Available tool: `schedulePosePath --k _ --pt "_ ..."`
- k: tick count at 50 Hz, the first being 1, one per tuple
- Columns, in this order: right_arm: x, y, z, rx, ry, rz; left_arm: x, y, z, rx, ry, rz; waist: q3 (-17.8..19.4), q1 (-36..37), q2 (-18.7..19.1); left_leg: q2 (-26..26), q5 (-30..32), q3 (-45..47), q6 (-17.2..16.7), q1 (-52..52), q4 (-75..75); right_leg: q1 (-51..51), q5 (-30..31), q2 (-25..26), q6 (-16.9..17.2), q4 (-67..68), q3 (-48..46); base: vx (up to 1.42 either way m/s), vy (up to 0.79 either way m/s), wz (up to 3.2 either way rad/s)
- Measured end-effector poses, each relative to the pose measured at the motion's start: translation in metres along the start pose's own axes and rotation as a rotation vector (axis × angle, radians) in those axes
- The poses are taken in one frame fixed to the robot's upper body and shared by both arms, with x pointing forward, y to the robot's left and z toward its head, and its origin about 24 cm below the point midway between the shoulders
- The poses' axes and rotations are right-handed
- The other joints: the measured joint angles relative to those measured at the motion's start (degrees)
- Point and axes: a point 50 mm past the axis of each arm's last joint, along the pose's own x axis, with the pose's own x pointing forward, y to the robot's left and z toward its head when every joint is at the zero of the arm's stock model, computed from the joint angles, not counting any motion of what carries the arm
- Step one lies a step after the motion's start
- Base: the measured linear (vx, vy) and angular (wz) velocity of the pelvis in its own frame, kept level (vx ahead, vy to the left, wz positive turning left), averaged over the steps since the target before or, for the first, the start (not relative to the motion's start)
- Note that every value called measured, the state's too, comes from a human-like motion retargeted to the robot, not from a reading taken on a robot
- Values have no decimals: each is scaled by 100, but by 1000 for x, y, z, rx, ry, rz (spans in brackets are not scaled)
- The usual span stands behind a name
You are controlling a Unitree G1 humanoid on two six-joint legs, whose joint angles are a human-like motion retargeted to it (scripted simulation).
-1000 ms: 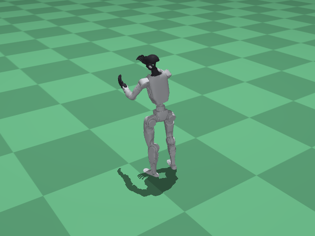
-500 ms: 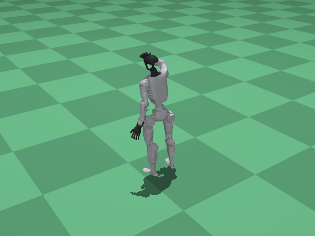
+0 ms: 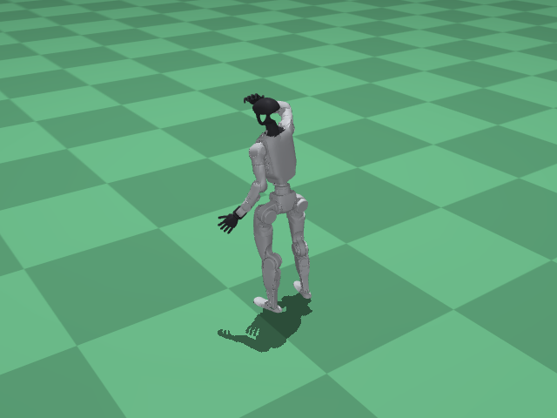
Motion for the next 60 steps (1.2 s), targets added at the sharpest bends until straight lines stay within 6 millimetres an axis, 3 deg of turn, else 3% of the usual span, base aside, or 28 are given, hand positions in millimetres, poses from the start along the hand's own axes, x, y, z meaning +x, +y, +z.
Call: schedulePosePath --k 5,8,12,16,19,21,25,29,34,39,45,49,55,60 --pt "-52 -21 -20 -452 213 -85 -5 -25 77 -4 -354 -181 95 -183 -49 2 135 -114 50 59 -24 71 583 -28 -34 10 -82 6 -1 18" --pt "-100 -21 -32 -563 409 -108 -19 -26 114 -33 -531 -203 147 -357 -95 75 225 -148 64 72 -47 -74 902 7 -143 270 -74 6 -1 2" --pt "-164 -11 -51 -566 687 -154 -38 -36 149 -67 -719 -232 261 -539 -1 222 294 -122 67 74 -63 -463 1060 95 -291 718 -9 2 -1 -12" --pt "-222 7 -75 -486 937 -264 -58 -64 180 -46 -883 -335 408 -641 147 275 281 -22 55 109 -57 -787 1088 130 -292 604 3 5 -4 -29" --pt "-252 25 -100 -340 1058 -390 -77 -95 207 2 -1021 -471 510 -728 224 207 221 69 32 184 -36 -837 1284 85 -118 82 -67 7 -6 -24" --pt "-259 37 -119 -236 1094 -439 -93 -118 229 56 -1134 -585 542 -766 265 187 186 162 -18 244 -34 -820 1512 112 17 -312 -125 8 -16 -36" --pt "-234 46 -147 -163 1034 -348 -142 -157 280 221 -1437 -801 433 -754 373 339 209 440 -224 276 -80 -877 1930 419 47 -828 -190 8 -30 -52" --pt "-174 30 -147 -376 807 -93 -205 -175 329 392 -1819 -868 202 -848 526 421 147 535 -313 336 -1 -763 2041 545 47 -969 -249 17 -18 -19" --pt "-95 1 -118 -748 470 132 -273 -167 372 550 -2253 -710 -249 -977 693 552 -42 589 -278 476 332 -535 1863 605 47 -858 -211 28 -11 -9" --pt "-31 -31 -93 -1041 269 242 -316 -152 406 670 -2528 -423 -672 -1013 691 715 -91 693 -4 522 1134 -291 1519 580 47 -533 -38 34 -12 -18" --pt "24 -75 -78 -1387 221 293 -339 -130 450 759 -2631 -36 -1153 -822 556 964 26 668 437 165 2764 -24 1166 531 47 -195 278 33 -13 -43" --pt "46 -105 -69 -1601 249 282 -336 -108 480 862 -2587 256 -1566 -731 579 1117 -35 637 339 -57 3029 115 1043 655 47 -129 432 28 -12 -48" --pt "61 -146 -56 -1808 348 223 -319 -65 522 1052 -2389 709 -2221 -617 837 1151 94 722 -168 26 1644 315 927 903 47 -141 560 25 -3 -33" --pt "56 -183 -32 -1919 469 114 -321 -21 549 1096 -2188 1033 -2632 -607 967 1036 306 639 -293 267 913 523 762 876 47 -123 632 27 16 -11"
